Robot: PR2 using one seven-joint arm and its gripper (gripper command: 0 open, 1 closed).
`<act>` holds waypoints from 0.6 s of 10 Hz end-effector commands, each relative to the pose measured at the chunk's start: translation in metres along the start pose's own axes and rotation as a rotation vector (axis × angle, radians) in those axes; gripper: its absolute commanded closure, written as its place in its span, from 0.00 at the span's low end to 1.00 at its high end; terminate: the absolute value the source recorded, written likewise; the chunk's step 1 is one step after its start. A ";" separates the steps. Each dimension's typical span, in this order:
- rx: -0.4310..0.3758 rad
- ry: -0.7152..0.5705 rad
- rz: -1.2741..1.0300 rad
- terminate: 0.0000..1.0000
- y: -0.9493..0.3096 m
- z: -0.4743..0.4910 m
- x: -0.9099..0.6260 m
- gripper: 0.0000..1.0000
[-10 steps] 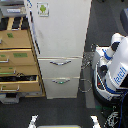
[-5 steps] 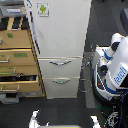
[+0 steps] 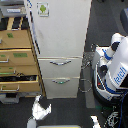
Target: Opening the fridge
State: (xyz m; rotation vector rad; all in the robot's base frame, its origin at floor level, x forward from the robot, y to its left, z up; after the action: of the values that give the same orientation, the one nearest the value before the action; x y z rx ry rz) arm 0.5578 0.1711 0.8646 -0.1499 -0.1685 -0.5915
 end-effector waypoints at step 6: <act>0.064 0.116 0.328 0.00 0.093 0.033 0.113 0.00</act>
State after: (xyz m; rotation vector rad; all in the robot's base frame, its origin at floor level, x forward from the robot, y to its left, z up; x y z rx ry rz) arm 0.6687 0.1640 0.8918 -0.1580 -0.0878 -0.4244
